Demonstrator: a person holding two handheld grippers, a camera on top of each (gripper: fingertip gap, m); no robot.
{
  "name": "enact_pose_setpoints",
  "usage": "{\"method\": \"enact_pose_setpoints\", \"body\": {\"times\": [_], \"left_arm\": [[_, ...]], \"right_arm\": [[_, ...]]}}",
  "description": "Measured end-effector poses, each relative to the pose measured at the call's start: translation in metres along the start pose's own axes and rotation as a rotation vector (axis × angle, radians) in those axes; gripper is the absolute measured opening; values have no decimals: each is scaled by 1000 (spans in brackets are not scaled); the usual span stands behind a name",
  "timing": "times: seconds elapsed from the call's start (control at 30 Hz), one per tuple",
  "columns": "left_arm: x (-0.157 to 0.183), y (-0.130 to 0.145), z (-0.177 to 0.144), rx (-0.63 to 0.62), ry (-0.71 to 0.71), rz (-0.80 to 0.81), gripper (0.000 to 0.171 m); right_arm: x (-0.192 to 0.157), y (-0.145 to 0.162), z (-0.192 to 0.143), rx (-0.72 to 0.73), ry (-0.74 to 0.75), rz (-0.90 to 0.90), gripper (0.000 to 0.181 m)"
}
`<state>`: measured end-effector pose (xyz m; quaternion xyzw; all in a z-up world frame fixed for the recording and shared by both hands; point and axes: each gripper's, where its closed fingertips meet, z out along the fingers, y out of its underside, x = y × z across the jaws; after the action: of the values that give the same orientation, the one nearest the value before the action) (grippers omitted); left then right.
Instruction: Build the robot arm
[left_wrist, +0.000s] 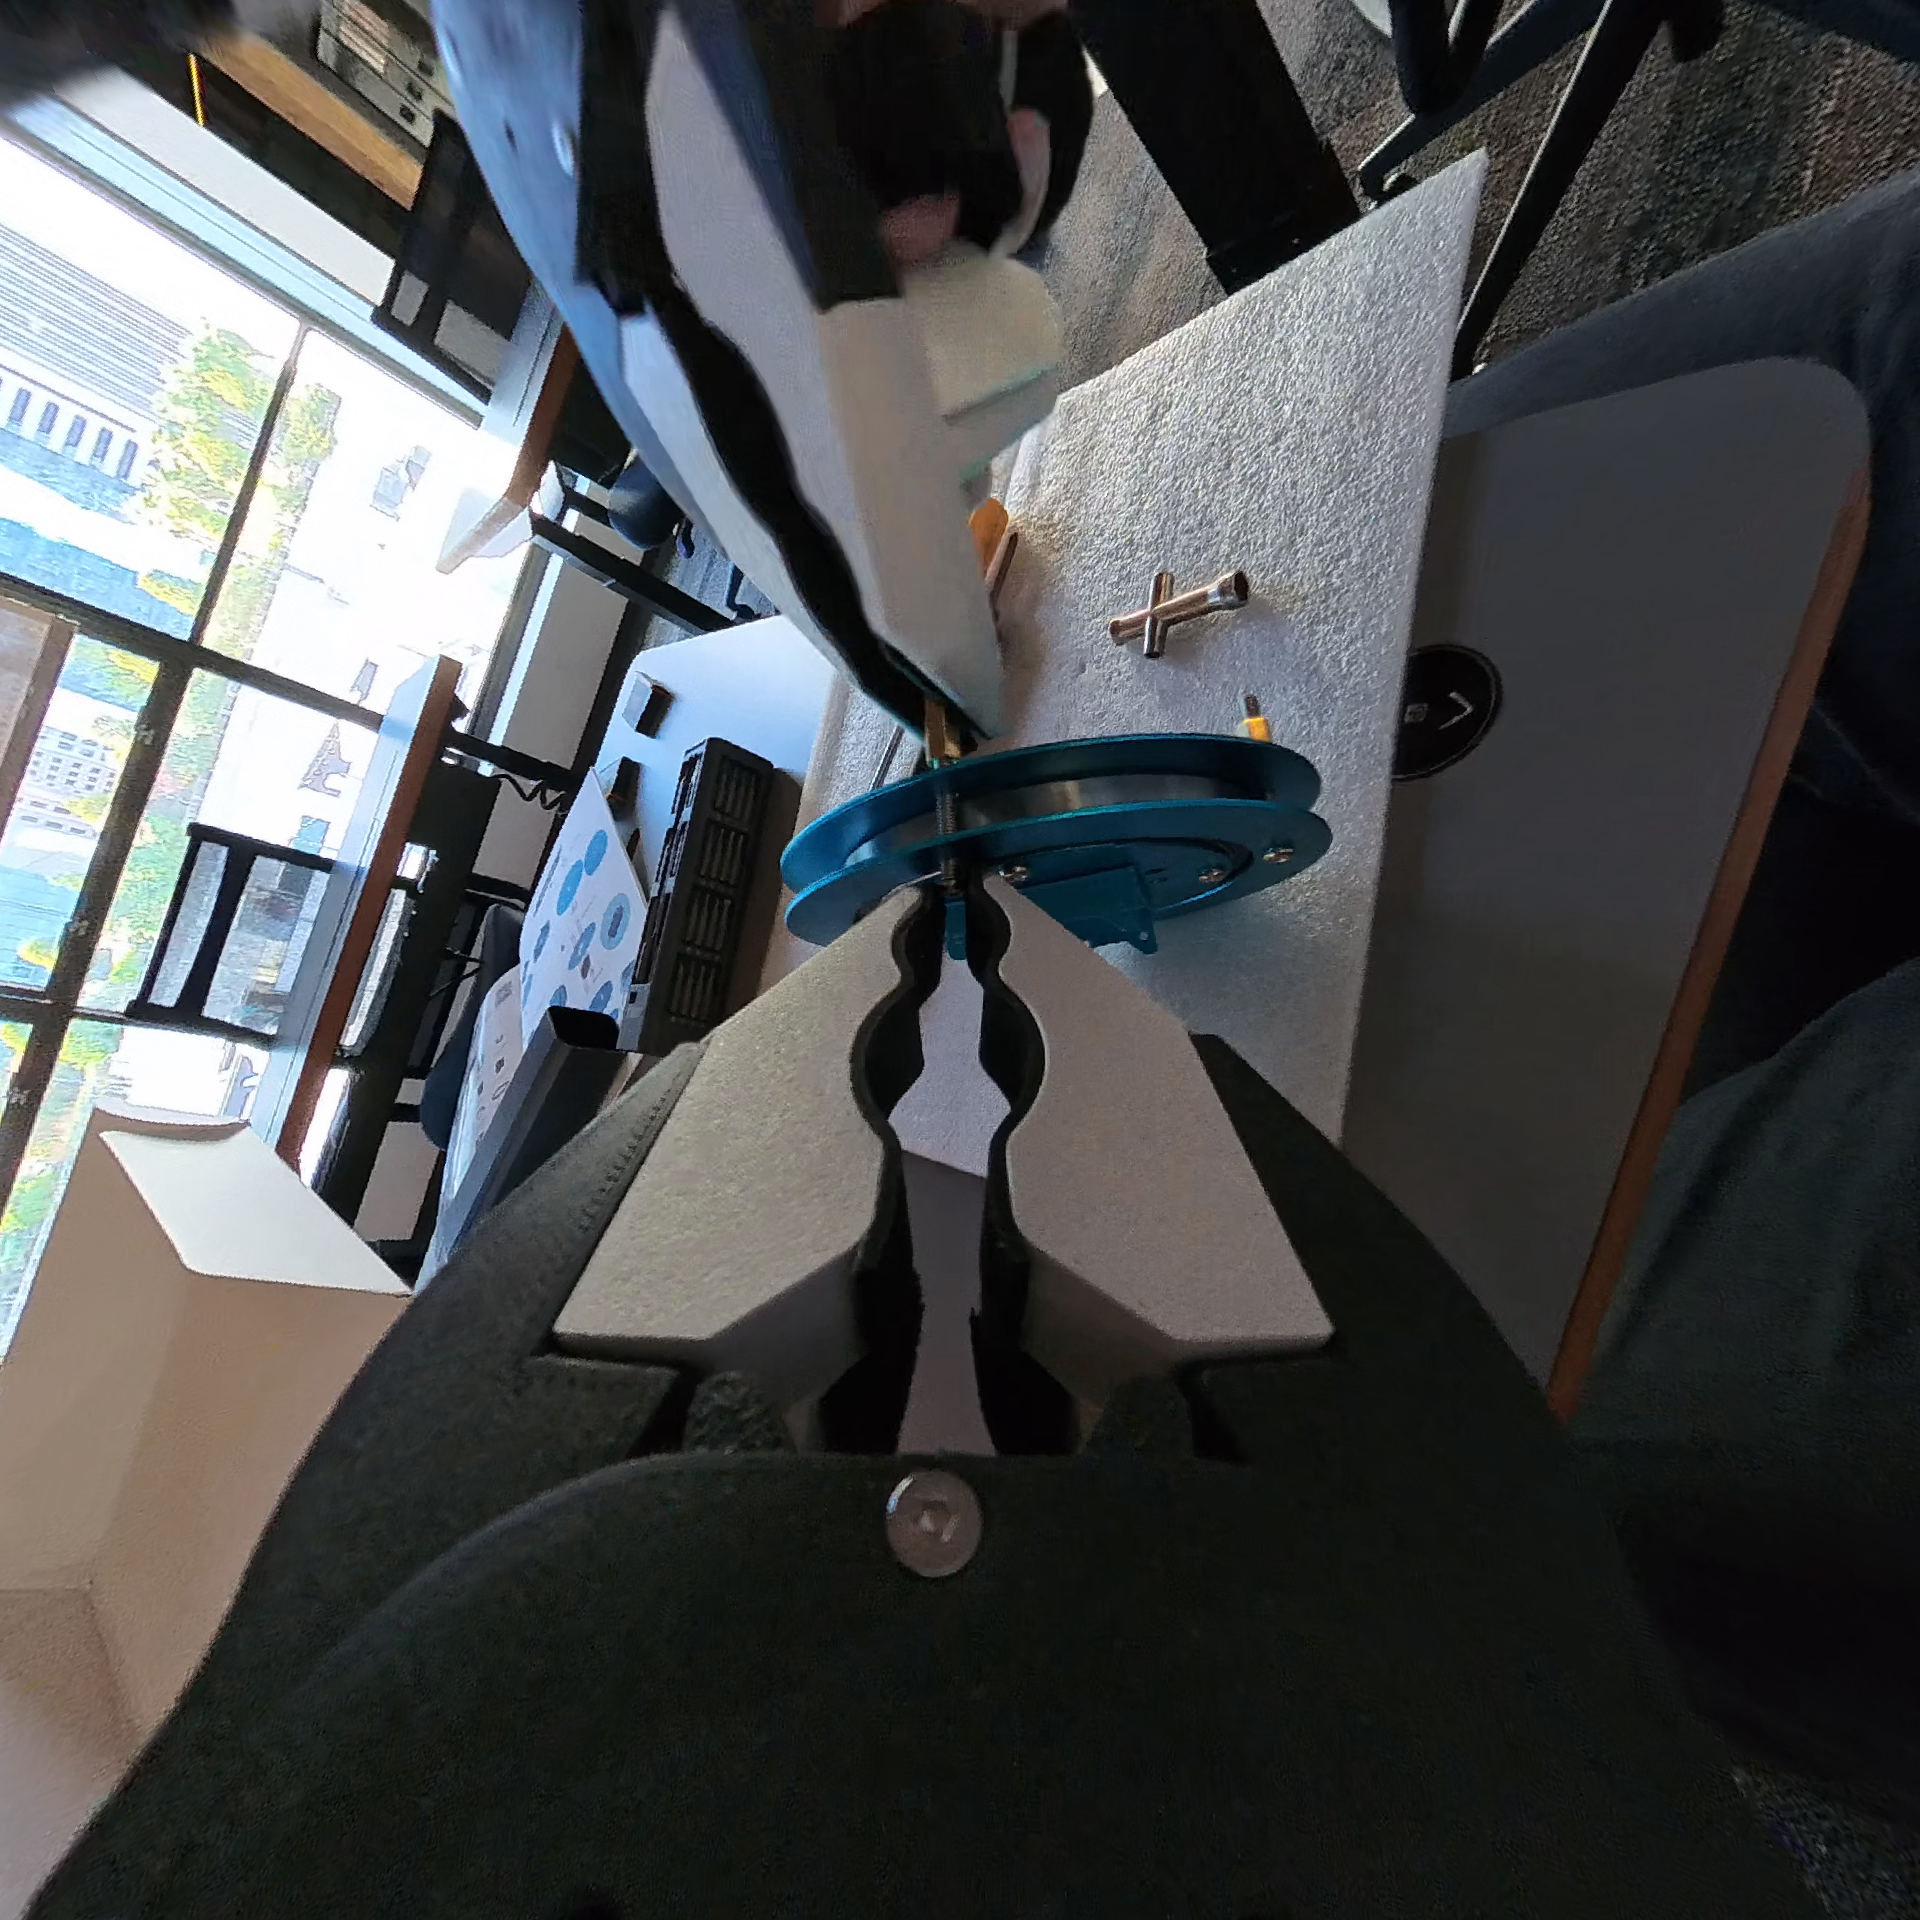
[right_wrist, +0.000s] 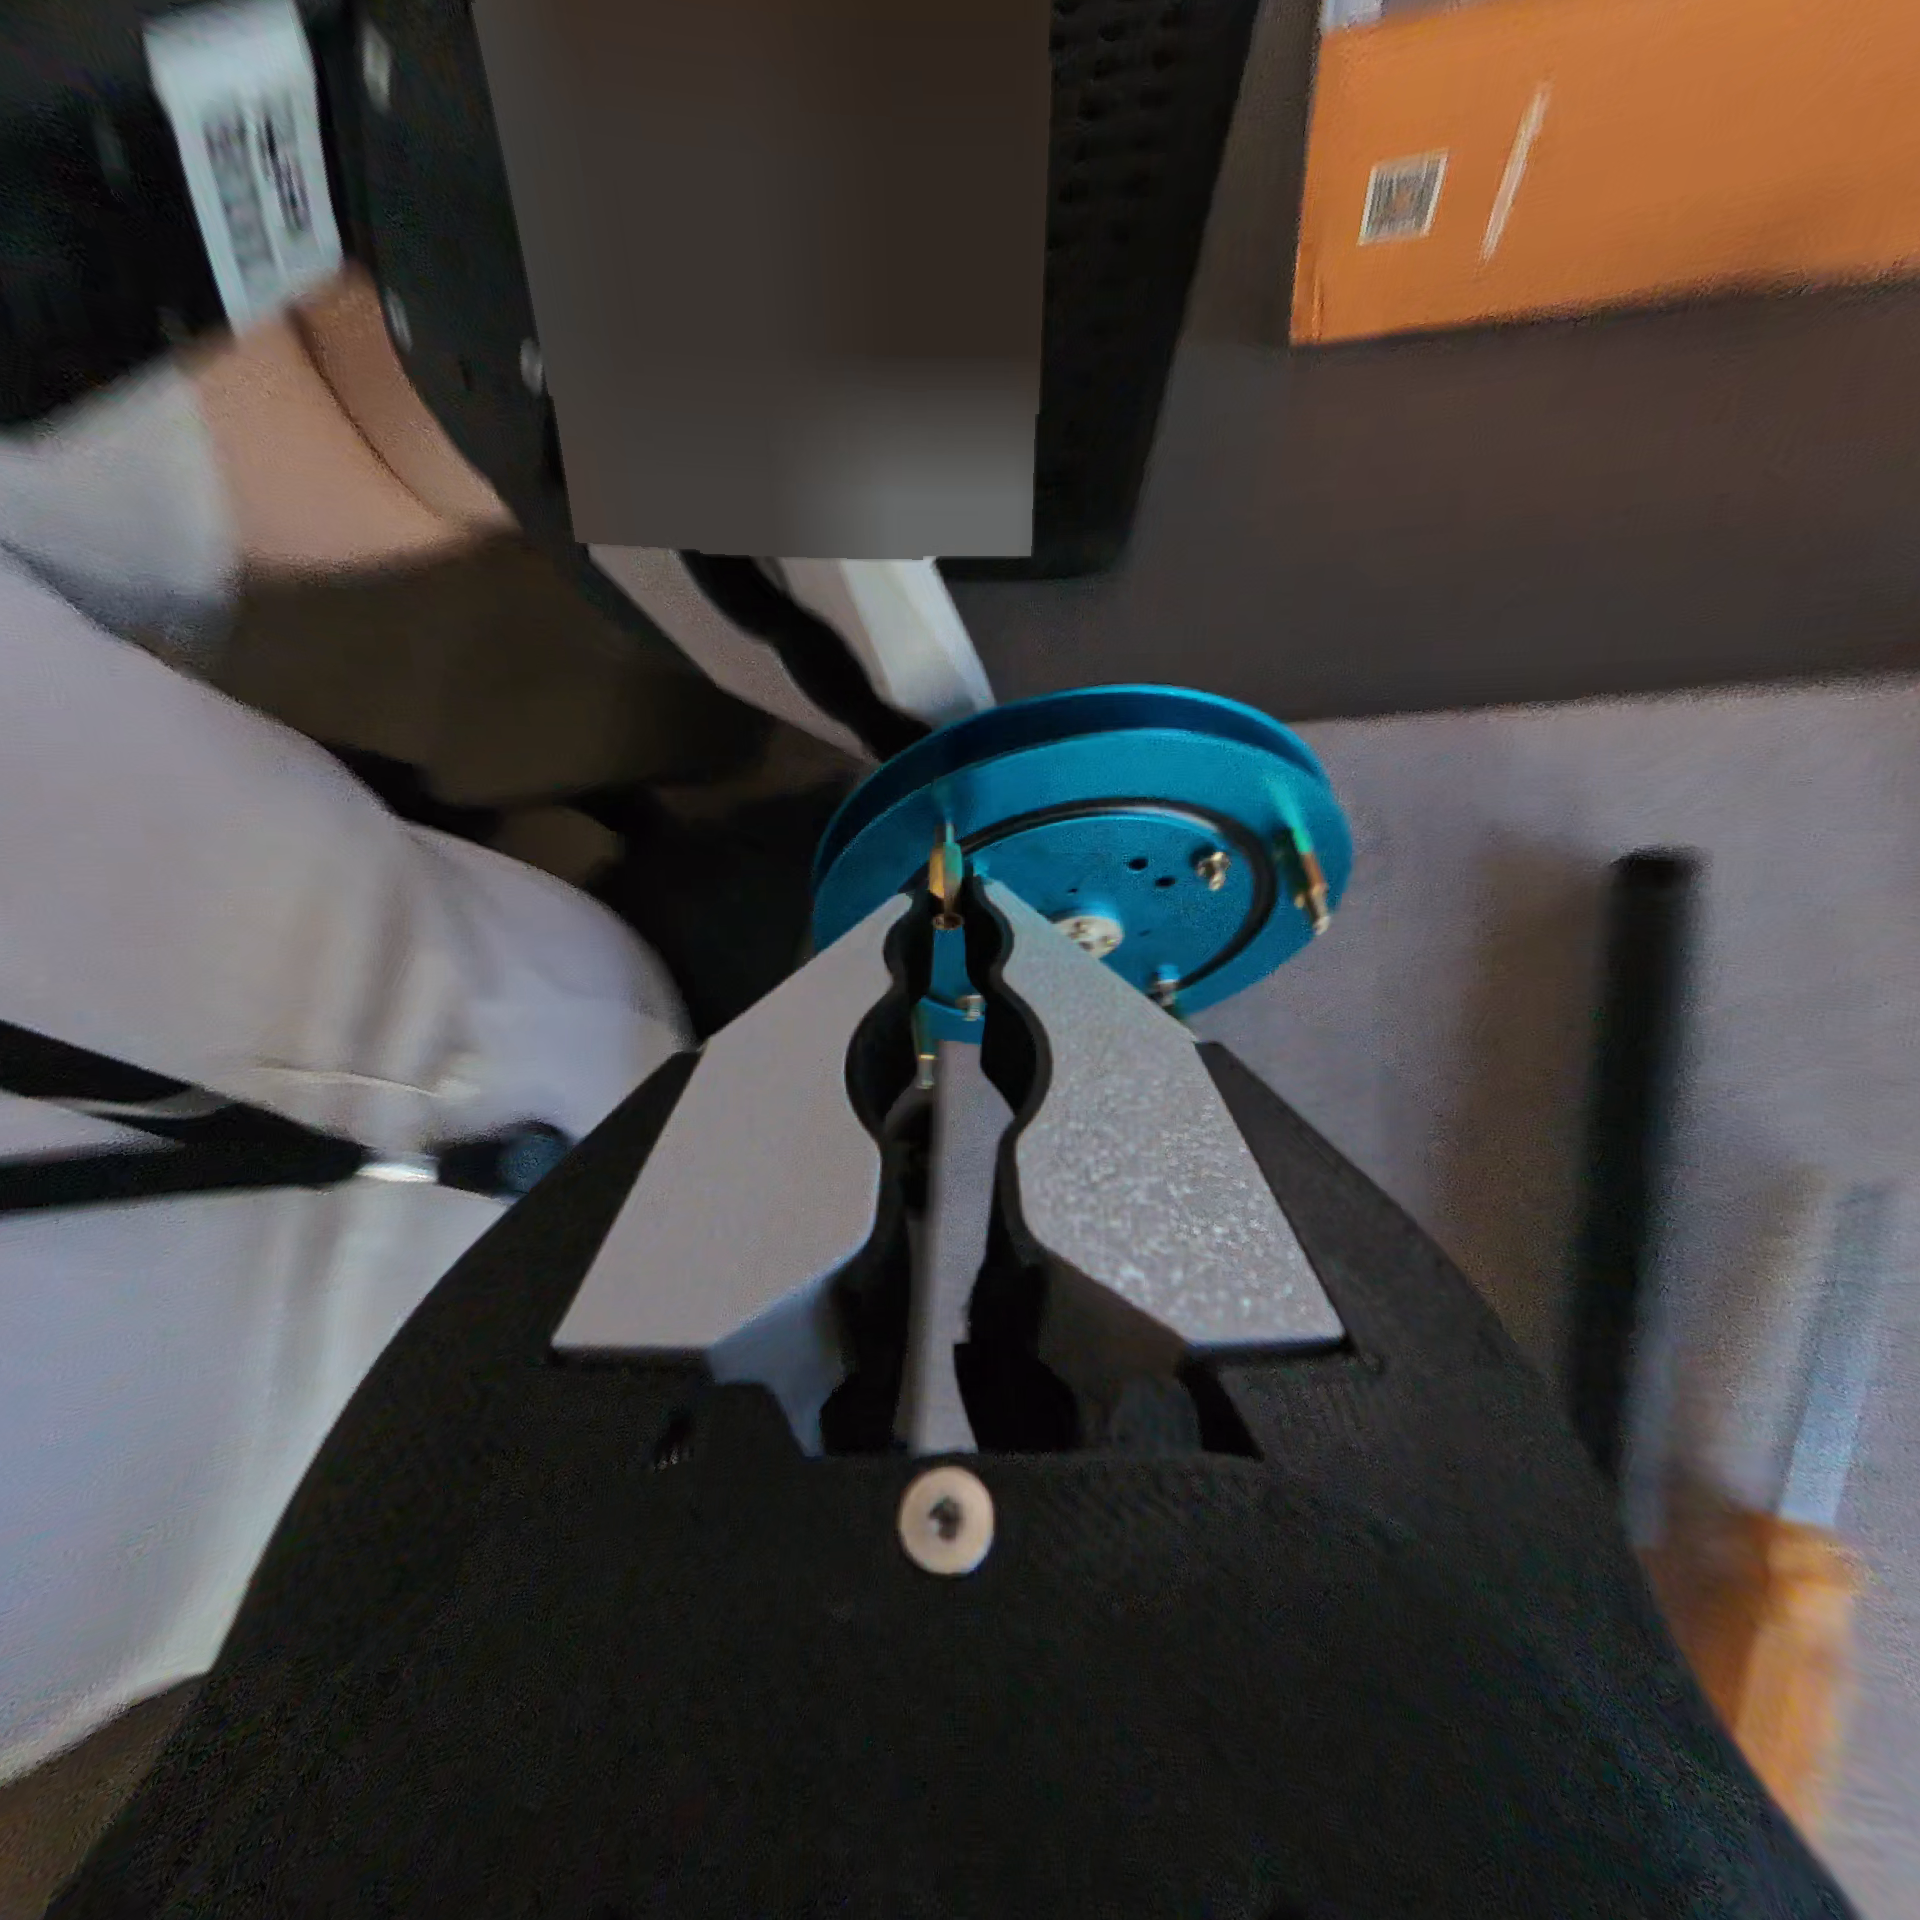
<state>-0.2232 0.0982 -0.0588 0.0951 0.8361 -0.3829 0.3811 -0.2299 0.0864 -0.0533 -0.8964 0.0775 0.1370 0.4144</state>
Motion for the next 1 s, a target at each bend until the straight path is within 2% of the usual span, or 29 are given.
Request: {"method": "enact_pose_setpoints", "body": {"times": [0.1,0.17,0.2,0.27,0.33,0.4,0.43,0.47,0.5,0.57,0.63,0.73,0.93,1.0], "left_arm": [[-1,-1,1,-1,-10,11,3],[-2,0,1,-5,-19,20,3],[-2,0,1,-4,-19,14,3],[-2,0,1,5,-15,-1,3],[-3,0,1,7,-18,-8,3],[-3,2,1,5,-23,-6,3],[-4,3,0,6,-25,-9,3],[-4,4,0,10,-26,-15,3],[-4,4,0,16,-24,-22,3],[-2,4,-1,32,-14,-40,3],[-2,4,-2,44,-6,-54,3],[0,4,-3,67,14,-73,3],[1,0,-1,93,48,-90,3],[0,-2,1,91,41,-93,3]], "right_arm": [[-3,-1,-1,33,-249,424,4],[-4,-2,-2,79,-346,504,4],[-4,-1,-1,93,-348,453,4],[-4,3,0,114,-272,194,5],[-2,7,0,173,-88,-200,33],[7,3,-6,285,197,-534,35],[6,-2,-9,354,289,-633,42],[2,-8,-12,434,323,-677,57],[0,-10,-13,478,324,-666,58],[5,-7,-10,478,303,-608,56],[-2,-9,-10,529,276,-649,28],[-2,-10,-6,537,297,-698,11],[-2,-9,-6,524,270,-686,5],[1,-7,-7,517,221,-562,4]]}}
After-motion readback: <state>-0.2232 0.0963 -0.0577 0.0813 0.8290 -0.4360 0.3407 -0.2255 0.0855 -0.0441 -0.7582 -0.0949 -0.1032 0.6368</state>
